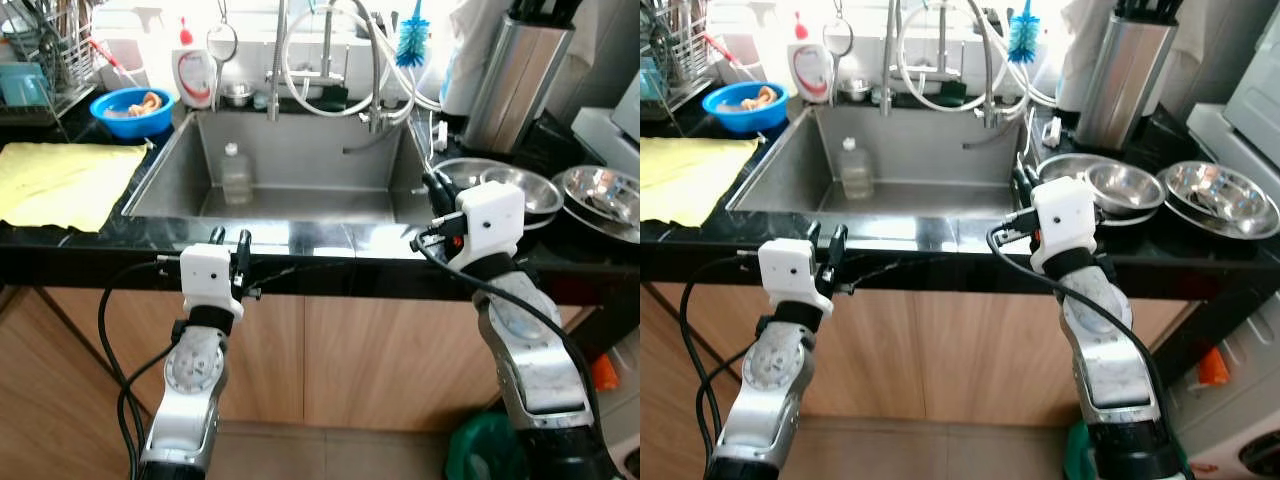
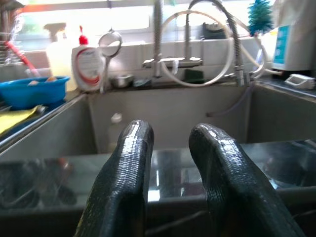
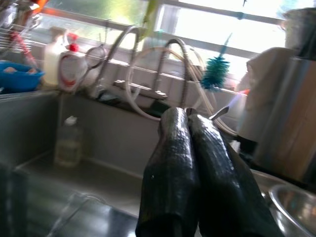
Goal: Kitchen organization
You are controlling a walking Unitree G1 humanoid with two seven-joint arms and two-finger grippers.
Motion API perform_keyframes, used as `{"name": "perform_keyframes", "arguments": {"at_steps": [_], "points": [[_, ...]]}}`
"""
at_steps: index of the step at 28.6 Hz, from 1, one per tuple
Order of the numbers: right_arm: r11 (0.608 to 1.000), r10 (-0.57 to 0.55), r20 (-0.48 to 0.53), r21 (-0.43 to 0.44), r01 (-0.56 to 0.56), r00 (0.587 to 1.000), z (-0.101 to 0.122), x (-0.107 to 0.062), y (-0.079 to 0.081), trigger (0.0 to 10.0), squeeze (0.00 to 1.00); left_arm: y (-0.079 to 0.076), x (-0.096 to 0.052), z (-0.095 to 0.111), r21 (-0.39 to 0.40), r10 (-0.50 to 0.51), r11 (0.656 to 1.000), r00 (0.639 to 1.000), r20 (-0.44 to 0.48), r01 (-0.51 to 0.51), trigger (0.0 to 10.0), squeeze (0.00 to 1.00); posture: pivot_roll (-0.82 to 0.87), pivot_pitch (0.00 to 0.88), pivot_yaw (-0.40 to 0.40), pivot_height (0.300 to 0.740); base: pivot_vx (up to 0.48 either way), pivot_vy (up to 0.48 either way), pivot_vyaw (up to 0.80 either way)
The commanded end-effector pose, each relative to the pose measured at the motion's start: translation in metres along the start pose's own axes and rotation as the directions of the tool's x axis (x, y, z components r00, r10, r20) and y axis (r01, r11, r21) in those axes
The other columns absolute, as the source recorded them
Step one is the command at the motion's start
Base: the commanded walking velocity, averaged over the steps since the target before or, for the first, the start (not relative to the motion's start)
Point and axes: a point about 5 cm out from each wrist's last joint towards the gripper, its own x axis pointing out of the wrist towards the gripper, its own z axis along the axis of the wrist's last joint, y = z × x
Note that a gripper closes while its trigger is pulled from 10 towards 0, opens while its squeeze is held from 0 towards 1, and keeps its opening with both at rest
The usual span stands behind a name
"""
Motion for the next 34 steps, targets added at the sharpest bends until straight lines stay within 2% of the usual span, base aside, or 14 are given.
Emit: {"name": "perform_keyframes", "arguments": {"at_steps": [1,2,5,8,14,17,22,26,34], "points": [[0.999,-0.028,0.030,0.026,0.027,0.999,0.006,0.010,0.000,10.0,0.00,-0.003,0.012,0.014,0.018,-0.057,0.998,0.997,0.051,0.056,10.0,0.00,-0.05,0.000,0.011,0.740,0.000,0.000,0.00],[0.999,-0.028,0.030,0.026,0.027,0.999,0.006,0.010,0.000,10.0,0.00,-0.003,0.012,0.014,0.018,-0.057,0.998,0.997,0.051,0.056,10.0,0.00,-0.05,0.000,0.011,0.740,0.000,0.000,0.00],[0.999,0.026,0.037,0.017,-0.027,0.999,0.011,0.018,0.017,10.0,0.00,0.011,0.013,0.017,0.041,-0.017,0.999,0.998,0.068,0.014,10.0,0.00,-0.05,0.000,-0.015,0.740,0.000,0.000,0.00],[0.997,0.076,0.050,0.019,-0.077,0.996,0.015,0.017,0.027,10.0,0.00,0.023,0.002,0.009,0.026,0.060,0.998,0.997,0.039,-0.062,10.0,0.00,-0.08,0.000,-0.020,0.740,0.000,0.000,0.00],[0.998,0.056,0.068,0.002,-0.056,0.996,0.014,0.008,0.020,10.0,0.00,0.007,0.002,0.007,-0.012,0.032,0.999,0.999,0.027,-0.032,10.0,0.00,-0.11,0.000,0.021,0.740,0.000,0.000,0.48],[0.999,-0.016,0.066,0.052,0.013,0.998,0.009,0.000,0.012,10.0,0.00,0.002,0.006,0.009,-0.016,-0.001,1.000,0.999,0.038,0.002,10.0,0.00,-0.12,0.000,0.051,0.740,0.000,0.000,0.00],[0.998,-0.057,0.091,0.045,0.053,0.994,0.009,-0.007,0.013,10.0,0.00,0.011,0.015,0.026,0.037,0.003,0.999,0.994,0.105,-0.007,10.0,0.00,-0.10,0.000,0.063,0.740,0.000,0.000,0.00],[0.999,-0.040,0.091,0.031,0.037,0.995,0.007,-0.009,0.017,10.0,0.00,0.017,0.016,0.024,0.039,0.030,0.999,0.994,0.101,-0.034,10.0,0.00,-0.11,0.000,0.063,0.740,0.000,0.000,0.00],[0.999,-0.054,0.099,0.009,0.054,0.994,0.008,-0.004,0.012,10.0,0.00,0.015,0.019,0.023,0.034,0.008,0.999,0.995,0.100,-0.011,10.0,0.00,-0.13,0.000,0.072,0.740,0.123,0.000,0.00]]}}
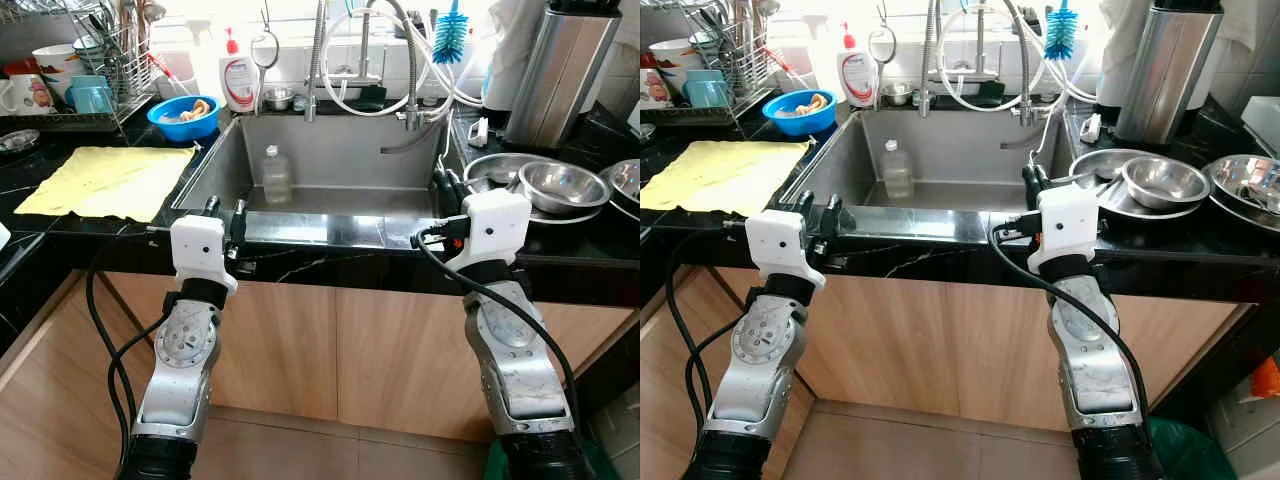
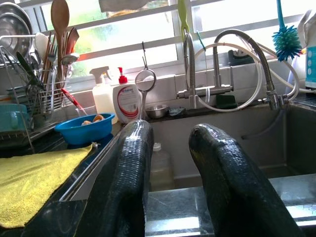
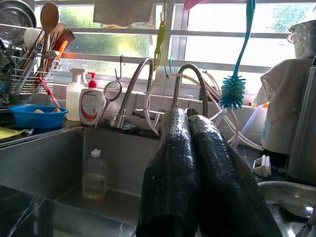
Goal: Kitchen organization
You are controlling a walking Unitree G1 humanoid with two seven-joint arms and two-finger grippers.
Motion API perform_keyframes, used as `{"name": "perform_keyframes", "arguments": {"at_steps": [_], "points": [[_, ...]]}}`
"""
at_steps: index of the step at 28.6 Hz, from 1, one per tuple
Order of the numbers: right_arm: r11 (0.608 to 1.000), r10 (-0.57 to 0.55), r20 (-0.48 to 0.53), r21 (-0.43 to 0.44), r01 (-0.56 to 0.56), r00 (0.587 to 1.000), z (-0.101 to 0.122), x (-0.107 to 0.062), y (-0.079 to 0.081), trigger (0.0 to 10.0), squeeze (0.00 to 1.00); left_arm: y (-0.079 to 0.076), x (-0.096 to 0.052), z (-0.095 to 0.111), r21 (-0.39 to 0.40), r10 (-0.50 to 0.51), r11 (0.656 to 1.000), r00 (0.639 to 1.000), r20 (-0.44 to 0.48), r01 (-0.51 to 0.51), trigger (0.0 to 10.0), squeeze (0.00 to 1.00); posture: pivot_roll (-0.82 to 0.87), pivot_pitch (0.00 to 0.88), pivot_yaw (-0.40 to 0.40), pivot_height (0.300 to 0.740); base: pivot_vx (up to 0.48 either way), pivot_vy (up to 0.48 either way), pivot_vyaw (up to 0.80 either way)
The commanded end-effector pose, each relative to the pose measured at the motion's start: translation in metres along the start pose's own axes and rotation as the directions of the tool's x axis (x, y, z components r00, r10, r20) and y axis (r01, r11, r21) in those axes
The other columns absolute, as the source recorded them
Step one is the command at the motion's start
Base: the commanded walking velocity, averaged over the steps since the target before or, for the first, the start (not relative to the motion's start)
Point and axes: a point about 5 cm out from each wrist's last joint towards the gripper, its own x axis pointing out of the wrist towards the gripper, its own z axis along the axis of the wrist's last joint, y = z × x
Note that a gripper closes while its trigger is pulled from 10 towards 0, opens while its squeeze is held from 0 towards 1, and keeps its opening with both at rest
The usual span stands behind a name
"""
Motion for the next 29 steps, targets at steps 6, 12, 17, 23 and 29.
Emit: {"name": "perform_keyframes", "arguments": {"at_steps": [6,12,17,23,29], "points": [[0.999,0.008,0.016,-0.048,-0.007,1.000,0.005,0.003,-0.009,10.0,0.00,-0.008,0.005,-0.001,-0.021,-0.010,1.000,1.000,0.011,0.011,10.0,0.00,-0.16,0.000,0.067,0.740,0.270,0.000,0.00],[0.997,0.009,0.016,-0.071,-0.008,1.000,0.008,0.002,-0.013,10.0,0.00,-0.015,0.003,-0.005,-0.037,-0.025,0.999,1.000,0.007,0.025,10.0,0.00,-0.17,0.000,0.039,0.740,0.281,0.000,0.00],[0.995,0.045,0.013,-0.085,-0.043,0.999,0.008,0.008,-0.013,10.0,0.00,-0.009,0.003,-0.004,-0.027,0.016,1.000,1.000,0.021,-0.016,10.0,0.00,-0.13,0.000,0.003,0.740,0.281,0.000,0.00],[0.995,0.054,0.027,-0.090,-0.051,0.998,0.010,0.017,-0.011,10.0,0.00,-0.003,-0.001,-0.003,-0.012,0.029,1.000,0.999,0.025,-0.029,10.0,0.00,-0.10,0.000,-0.003,0.740,0.281,0.000,0.00],[0.994,0.080,0.031,-0.071,-0.077,0.996,0.011,0.020,-0.006,10.0,0.00,0.000,0.000,-0.002,-0.005,0.035,0.999,0.999,0.027,-0.035,10.0,0.00,-0.10,0.000,0.004,0.740,0.282,0.000,0.00]]}}
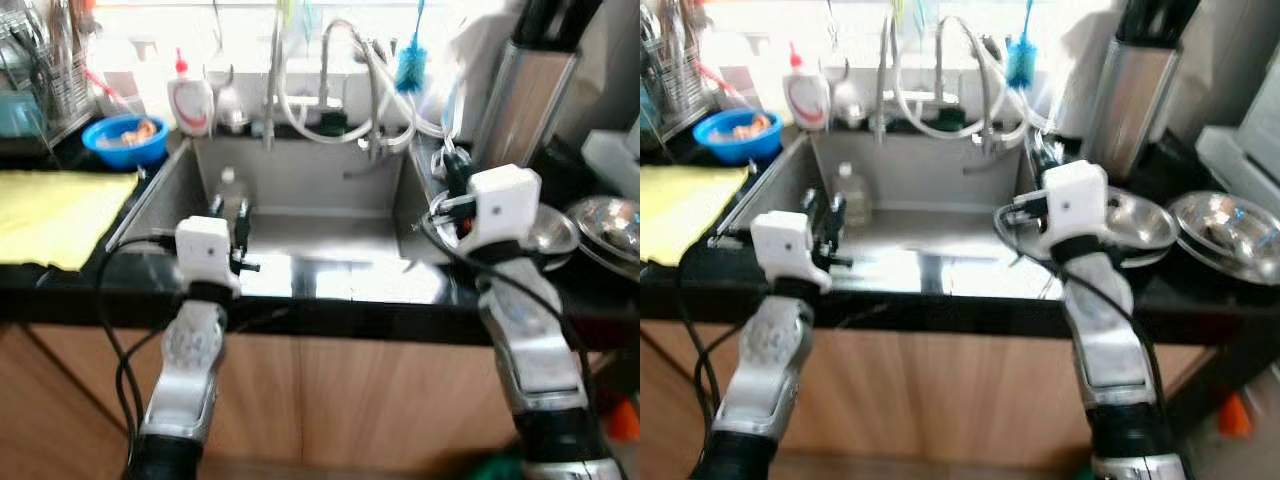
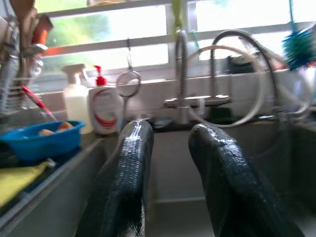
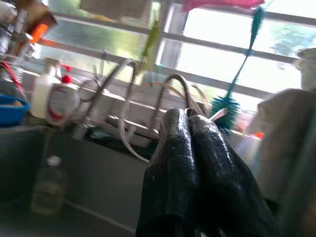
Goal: Kitchen organization
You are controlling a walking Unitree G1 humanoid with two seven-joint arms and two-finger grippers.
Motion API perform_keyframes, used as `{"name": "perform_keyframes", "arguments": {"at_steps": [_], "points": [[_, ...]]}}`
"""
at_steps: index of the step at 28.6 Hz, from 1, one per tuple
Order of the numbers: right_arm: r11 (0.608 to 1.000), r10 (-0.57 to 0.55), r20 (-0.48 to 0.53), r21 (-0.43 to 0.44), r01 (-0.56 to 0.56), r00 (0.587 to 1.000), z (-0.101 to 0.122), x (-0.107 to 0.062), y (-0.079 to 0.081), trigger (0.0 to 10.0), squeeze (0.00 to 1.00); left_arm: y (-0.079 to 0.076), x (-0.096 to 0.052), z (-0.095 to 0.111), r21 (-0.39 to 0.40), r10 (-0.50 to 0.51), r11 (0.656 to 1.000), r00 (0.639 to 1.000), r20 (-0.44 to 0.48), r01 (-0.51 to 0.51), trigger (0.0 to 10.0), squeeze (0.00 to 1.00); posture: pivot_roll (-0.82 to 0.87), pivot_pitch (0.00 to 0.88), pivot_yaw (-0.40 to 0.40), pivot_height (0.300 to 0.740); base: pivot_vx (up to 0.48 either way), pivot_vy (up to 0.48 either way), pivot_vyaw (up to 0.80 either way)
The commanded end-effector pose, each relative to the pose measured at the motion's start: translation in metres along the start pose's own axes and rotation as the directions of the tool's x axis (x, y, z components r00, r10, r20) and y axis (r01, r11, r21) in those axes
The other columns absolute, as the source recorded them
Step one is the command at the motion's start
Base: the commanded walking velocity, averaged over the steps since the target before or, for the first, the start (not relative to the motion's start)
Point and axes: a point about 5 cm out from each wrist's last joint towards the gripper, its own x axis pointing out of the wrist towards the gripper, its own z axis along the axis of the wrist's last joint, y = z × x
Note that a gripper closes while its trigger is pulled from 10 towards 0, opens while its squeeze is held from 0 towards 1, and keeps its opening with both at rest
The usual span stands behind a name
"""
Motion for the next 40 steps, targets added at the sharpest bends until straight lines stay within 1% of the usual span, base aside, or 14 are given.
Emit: {"name": "perform_keyframes", "arguments": {"at_steps": [1,6,13,16,21,22,24,27,28,31,32,34,37,40], "points": [[1.000,-0.011,-0.008,0.001,0.011,1.000,-0.002,-0.002,-0.006,10.0,0.00,-0.006,0.002,0.003,-0.004,-0.014,1.000,1.000,0.011,0.014,10.0,0.00,-0.10,0.000,0.008,0.740,0.285,0.000,0.00],[0.999,0.044,-0.005,0.009,-0.044,0.999,0.000,-0.001,0.002,10.0,0.00,-0.005,0.003,0.003,-0.001,-0.017,1.000,1.000,0.005,0.017,10.0,0.00,-0.11,0.000,0.016,0.740,0.282,0.000,0.00],[0.998,0.065,-0.009,0.012,-0.065,0.998,0.000,0.000,0.004,10.0,0.00,-0.005,0.004,0.003,0.002,-0.018,1.000,1.000,0.002,0.018,10.0,0.00,-0.10,0.000,0.013,0.740,0.279,0.000,0.00],[0.996,0.082,-0.012,0.024,-0.081,0.997,0.000,0.000,0.006,10.0,0.00,-0.006,0.003,0.003,0.001,-0.020,1.000,1.000,0.002,0.020,10.0,0.00,-0.10,0.000,0.009,0.740,0.000,0.000,0.00],[0.983,0.175,-0.034,0.055,-0.173,0.984,-0.001,0.003,0.018,10.0,0.00,-0.005,0.001,0.004,0.002,-0.018,1.000,1.000,0.002,0.018,10.0,0.00,-0.09,0.000,0.007,0.740,0.000,0.000,0.00],[0.983,0.175,-0.034,0.055,-0.173,0.984,-0.001,0.003,0.018,10.0,0.00,-0.005,0.001,0.004,0.002,-0.018,1.000,1.000,0.002,0.018,10.0,0.00,-0.09,0.000,0.007,0.740,0.000,0.000,0.00],[0.974,0.201,-0.014,0.111,-0.198,0.980,0.004,0.005,0.022,10.0,0.00,-0.003,0.002,0.005,0.002,-0.014,1.000,1.000,0.003,0.014,10.0,0.00,-0.09,0.000,0.007,0.740,0.000,0.000,0.00],[0.966,0.222,0.007,0.137,-0.221,0.975,0.010,0.007,0.024,10.0,0.00,-0.001,0.002,0.005,0.002,-0.008,1.000,1.000,0.002,0.008,10.0,0.00,-0.09,0.000,0.007,0.740,0.000,0.000,0.00],[0.952,0.251,0.028,0.172,-0.252,0.968,0.017,0.008,0.027,10.0,0.00,0.000,0.002,0.005,0.000,-0.002,1.000,1.000,0.000,0.002,10.0,0.00,-0.09,0.000,0.007,0.740,0.000,0.000,0.00],[0.932,0.286,0.046,0.216,-0.289,0.957,0.023,0.009,0.031,10.0,0.00,0.000,0.002,0.005,0.000,0.000,1.000,1.000,-0.001,0.000,10.0,0.00,-0.09,0.000,0.007,0.740,0.000,0.000,0.00],[0.932,0.286,0.046,0.216,-0.289,0.957,0.023,0.009,0.031,10.0,0.00,0.000,0.002,0.005,0.000,0.000,1.000,1.000,-0.001,0.000,10.0,0.00,-0.09,0.000,0.007,0.740,0.000,0.000,0.00],[0.916,0.331,0.030,0.230,-0.329,0.943,0.022,0.008,0.036,10.0,0.00,0.000,0.002,0.005,0.000,-0.001,1.000,1.000,-0.003,0.001,10.0,0.00,-0.09,0.000,0.006,0.740,0.000,0.000,0.00],[0.910,0.345,0.016,0.240,-0.339,0.938,0.020,0.007,0.038,10.0,0.00,0.000,0.002,0.005,0.000,-0.003,1.000,1.000,-0.003,0.003,10.0,0.00,-0.08,0.000,0.007,0.740,0.000,0.000,0.00],[0.890,0.363,-0.004,0.297,-0.345,0.932,0.016,0.005,0.039,10.0,0.00,0.000,0.002,0.004,0.000,-0.009,1.000,1.000,-0.006,0.009,10.0,0.00,-0.08,0.000,0.008,0.740,0.000,0.000,0.00]]}}
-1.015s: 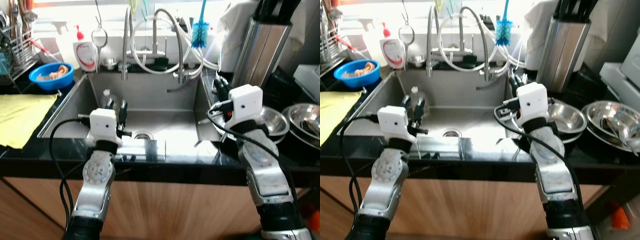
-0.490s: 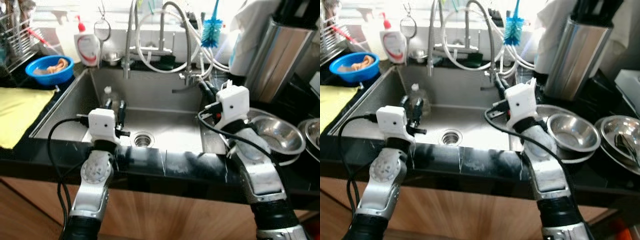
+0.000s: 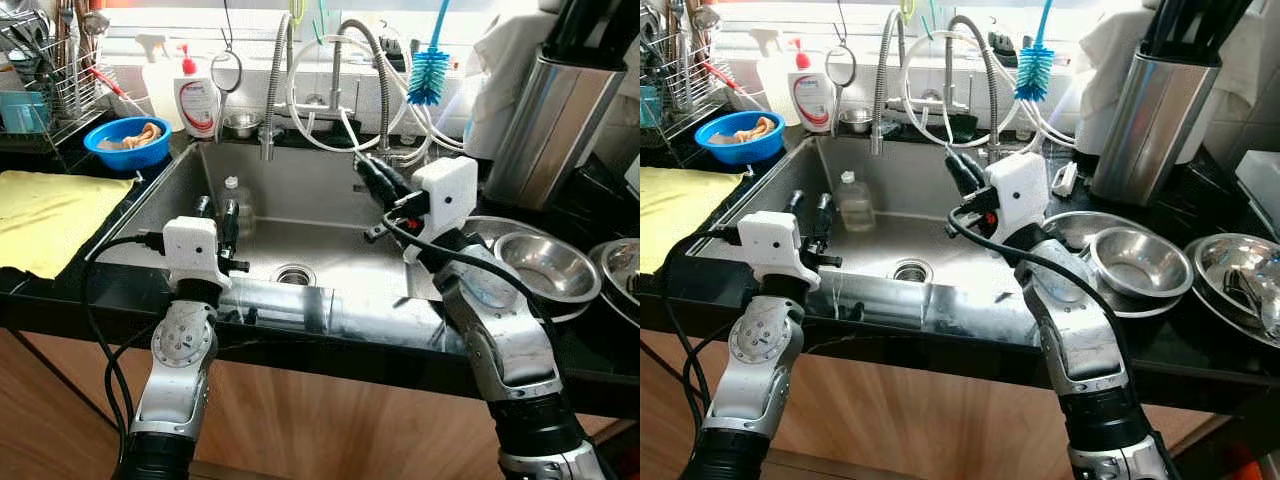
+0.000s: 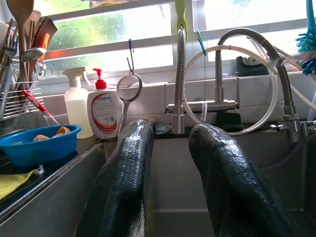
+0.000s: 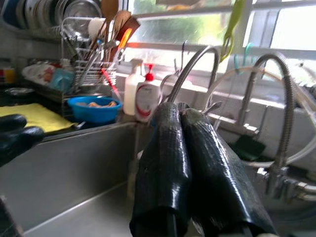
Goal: Kitchen organization
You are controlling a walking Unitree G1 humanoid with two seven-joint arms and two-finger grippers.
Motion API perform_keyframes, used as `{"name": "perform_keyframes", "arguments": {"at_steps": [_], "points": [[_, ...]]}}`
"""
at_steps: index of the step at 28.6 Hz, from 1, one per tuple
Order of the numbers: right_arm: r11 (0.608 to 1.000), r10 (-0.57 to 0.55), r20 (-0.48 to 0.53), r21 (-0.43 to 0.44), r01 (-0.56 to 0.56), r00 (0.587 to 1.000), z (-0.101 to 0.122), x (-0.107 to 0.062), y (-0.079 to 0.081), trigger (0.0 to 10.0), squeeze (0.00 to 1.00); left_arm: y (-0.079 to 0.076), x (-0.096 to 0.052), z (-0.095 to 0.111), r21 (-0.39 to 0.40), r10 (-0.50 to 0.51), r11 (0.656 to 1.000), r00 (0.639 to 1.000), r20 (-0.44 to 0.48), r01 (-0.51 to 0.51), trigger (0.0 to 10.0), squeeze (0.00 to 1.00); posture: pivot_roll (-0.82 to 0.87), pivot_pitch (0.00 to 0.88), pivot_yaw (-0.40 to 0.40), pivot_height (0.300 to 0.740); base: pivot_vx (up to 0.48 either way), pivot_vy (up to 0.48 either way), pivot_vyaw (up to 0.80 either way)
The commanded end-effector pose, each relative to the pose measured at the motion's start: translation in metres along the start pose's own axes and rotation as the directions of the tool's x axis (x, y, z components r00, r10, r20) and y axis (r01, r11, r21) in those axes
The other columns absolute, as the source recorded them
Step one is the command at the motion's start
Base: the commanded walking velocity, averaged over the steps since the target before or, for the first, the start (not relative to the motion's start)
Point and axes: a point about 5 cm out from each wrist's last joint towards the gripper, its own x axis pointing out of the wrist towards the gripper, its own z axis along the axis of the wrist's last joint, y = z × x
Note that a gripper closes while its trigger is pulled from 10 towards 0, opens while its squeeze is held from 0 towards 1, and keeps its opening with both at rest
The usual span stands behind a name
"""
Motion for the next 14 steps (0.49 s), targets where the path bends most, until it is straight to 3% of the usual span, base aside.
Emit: {"name": "perform_keyframes", "arguments": {"at_steps": [1,5,8,14], "points": [[0.999,0.019,0.003,0.035,-0.019,1.000,0.002,0.000,0.002,10.0,0.00,0.001,0.000,0.003,0.002,-0.004,1.000,1.000,0.003,0.004,10.0,0.00,-0.08,0.000,0.008,0.740,0.000,0.000,0.00],[0.995,0.046,-0.059,0.086,-0.041,0.997,-0.005,-0.003,0.005,10.0,0.00,0.001,0.000,0.002,0.002,-0.010,1.000,1.000,-0.001,0.010,10.0,0.00,-0.08,0.000,0.010,0.740,0.000,0.000,0.00],[0.995,-0.025,-0.160,0.088,0.040,0.987,-0.019,-0.003,-0.002,10.0,0.00,-0.002,-0.001,0.000,-0.006,-0.024,1.000,1.000,-0.012,0.024,10.0,0.00,-0.09,0.000,0.011,0.740,0.000,0.000,0.00],[0.989,-0.030,-0.188,0.135,0.056,0.982,-0.022,-0.004,-0.002,10.0,0.00,-0.007,-0.002,-0.001,-0.016,-0.050,0.999,0.998,-0.025,0.050,10.0,0.00,-0.09,0.000,0.016,0.740,0.000,0.000,0.00]]}}
